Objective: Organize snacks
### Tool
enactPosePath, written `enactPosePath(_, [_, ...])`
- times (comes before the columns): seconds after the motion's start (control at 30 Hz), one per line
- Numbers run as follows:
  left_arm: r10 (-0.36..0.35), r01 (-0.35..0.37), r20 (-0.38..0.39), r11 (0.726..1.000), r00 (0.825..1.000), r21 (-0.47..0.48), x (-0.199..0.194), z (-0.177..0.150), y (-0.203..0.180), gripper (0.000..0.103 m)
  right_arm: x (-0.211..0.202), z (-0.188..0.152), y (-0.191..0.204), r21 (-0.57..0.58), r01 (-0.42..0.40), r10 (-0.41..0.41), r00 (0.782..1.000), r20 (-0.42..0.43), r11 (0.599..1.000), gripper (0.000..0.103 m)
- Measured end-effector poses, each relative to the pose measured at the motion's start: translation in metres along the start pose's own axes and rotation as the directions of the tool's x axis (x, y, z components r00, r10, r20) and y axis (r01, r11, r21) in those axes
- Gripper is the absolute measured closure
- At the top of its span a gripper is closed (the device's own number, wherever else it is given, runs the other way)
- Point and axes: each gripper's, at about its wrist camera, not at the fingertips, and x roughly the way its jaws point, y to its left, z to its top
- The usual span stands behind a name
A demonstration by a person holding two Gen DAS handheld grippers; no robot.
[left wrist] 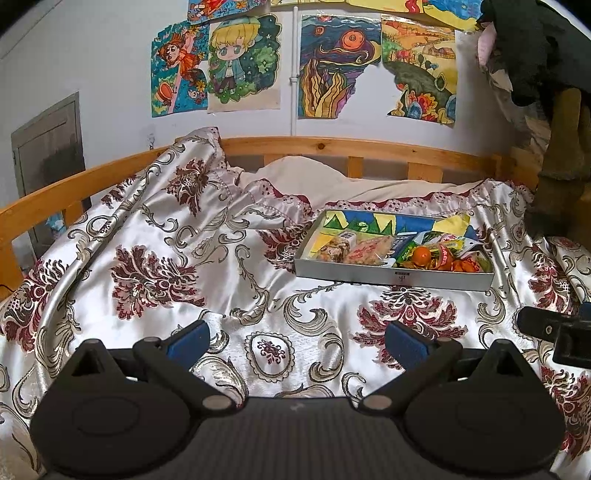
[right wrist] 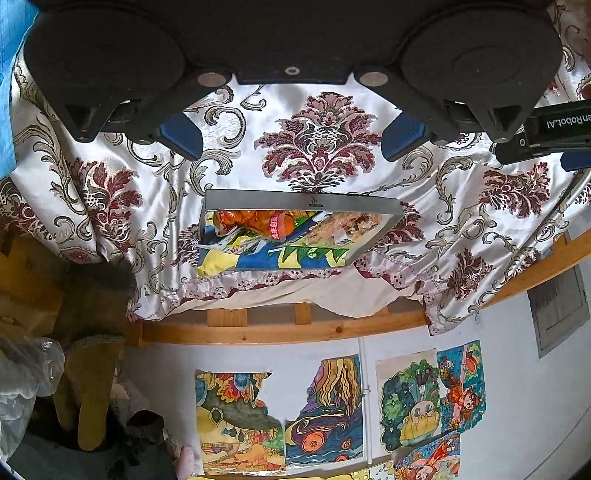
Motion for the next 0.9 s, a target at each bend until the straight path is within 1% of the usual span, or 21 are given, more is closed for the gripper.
enactPosePath(0.9, [0.0,0.0,0.003,1.0,1.0,0.0,-0.0012,-0.0001,-0.0006,0.0,-0.0001,-0.0015,0.0023,-0.008,-0.006,0.006,1.0,-0.002,1.0,0.001])
